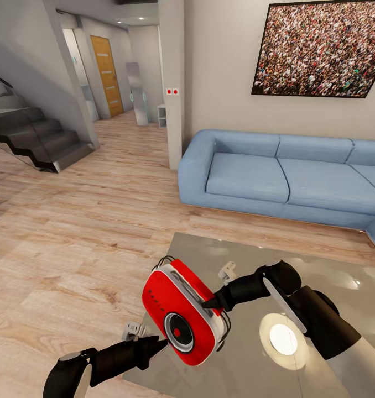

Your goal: Turn on the radio receiver that's on the table in the living room.

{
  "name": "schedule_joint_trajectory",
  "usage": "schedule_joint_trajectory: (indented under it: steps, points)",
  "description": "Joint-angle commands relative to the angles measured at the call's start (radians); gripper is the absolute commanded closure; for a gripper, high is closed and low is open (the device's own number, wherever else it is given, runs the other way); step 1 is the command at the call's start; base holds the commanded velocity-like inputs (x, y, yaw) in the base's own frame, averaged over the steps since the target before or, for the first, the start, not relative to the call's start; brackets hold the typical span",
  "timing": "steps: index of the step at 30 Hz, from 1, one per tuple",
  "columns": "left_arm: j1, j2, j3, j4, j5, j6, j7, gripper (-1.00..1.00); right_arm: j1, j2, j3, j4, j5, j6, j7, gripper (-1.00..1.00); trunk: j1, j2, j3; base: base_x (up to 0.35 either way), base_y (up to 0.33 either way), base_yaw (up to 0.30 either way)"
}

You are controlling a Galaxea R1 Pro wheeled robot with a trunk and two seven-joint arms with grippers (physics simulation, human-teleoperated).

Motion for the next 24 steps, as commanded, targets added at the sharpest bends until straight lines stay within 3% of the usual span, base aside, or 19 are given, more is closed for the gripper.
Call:
schedule_joint_trajectory:
  steps: [1, 16, 19, 24]
  points:
    - [0.0, 0.0, 0.0, 0.0, 0.0, 0.0, 0.0, 1.0, 0.0, 0.0, 0.0, 0.0, -0.016, 0.005, 0.0, 1.0, 0.0, 0.0, 0.0, 0.0, 0.0, 0.0]
    - [-0.001, -0.003, 0.0, 0.0, 0.001, -0.001, 0.0, 1.0, 0.0, 0.0, 0.001, -0.001, -0.013, 0.005, 0.0, 1.0, 0.0, 0.0, 0.0, 0.0, 0.0, 0.0]
    - [-0.017, -0.015, 0.001, 0.0, 0.001, 0.0, 0.002, 1.0, 0.0, 0.0, 0.001, -0.002, -0.013, 0.005, 0.0, 1.0, 0.0, 0.0, 0.0, 0.0, 0.0, 0.0]
    - [-0.048, -0.065, 0.0, 0.003, 0.0, 0.006, 0.008, 1.0, 0.0, 0.002, 0.003, -0.002, -0.012, 0.005, 0.0, 1.0, 0.0, 0.0, 0.0, 0.0, 0.0, 0.0]
